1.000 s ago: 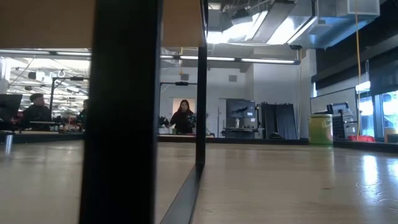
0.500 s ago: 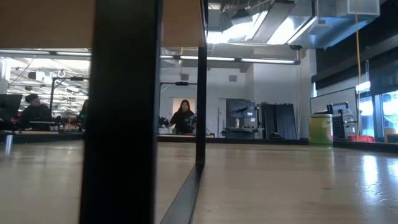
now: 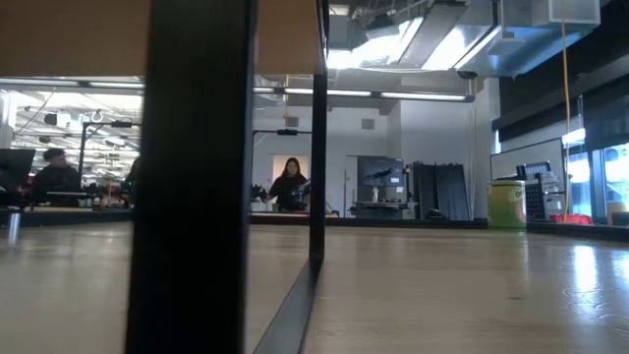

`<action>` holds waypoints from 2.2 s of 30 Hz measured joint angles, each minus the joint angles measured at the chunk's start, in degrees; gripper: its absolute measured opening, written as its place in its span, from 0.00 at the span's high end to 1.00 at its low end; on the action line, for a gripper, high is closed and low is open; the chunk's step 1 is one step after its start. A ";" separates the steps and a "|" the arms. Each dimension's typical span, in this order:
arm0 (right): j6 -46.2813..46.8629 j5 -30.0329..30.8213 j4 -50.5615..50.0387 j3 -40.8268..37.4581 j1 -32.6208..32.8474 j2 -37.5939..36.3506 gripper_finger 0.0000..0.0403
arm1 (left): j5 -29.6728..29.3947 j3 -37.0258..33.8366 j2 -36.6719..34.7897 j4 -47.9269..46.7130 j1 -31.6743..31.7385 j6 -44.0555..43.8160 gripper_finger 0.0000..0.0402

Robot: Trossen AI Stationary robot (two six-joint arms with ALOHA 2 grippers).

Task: Pick and place cans onto a shelf
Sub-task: Put the canned pineapple on the shelf, then put the canned oranges on the shelf

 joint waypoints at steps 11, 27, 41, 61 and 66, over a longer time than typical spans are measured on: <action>0.20 -0.01 0.41 0.00 0.00 0.00 0.97 | 0.24 0.00 0.97 -0.56 -0.13 -0.11 1.00; 0.19 -0.01 0.37 0.00 0.00 0.00 0.96 | 1.03 0.00 0.96 -0.54 -0.13 -0.11 0.91; -0.33 -0.03 0.38 0.00 0.02 0.00 0.97 | -0.51 0.00 0.94 -0.52 -0.11 -0.06 0.90; 6.80 18.34 -1.83 -0.40 -4.95 -10.23 0.97 | -26.24 0.04 -15.20 0.12 4.14 -11.79 0.90; 10.83 22.40 -1.60 -4.75 -13.12 -10.14 0.97 | -28.52 0.04 -19.09 -4.10 6.75 -16.46 0.90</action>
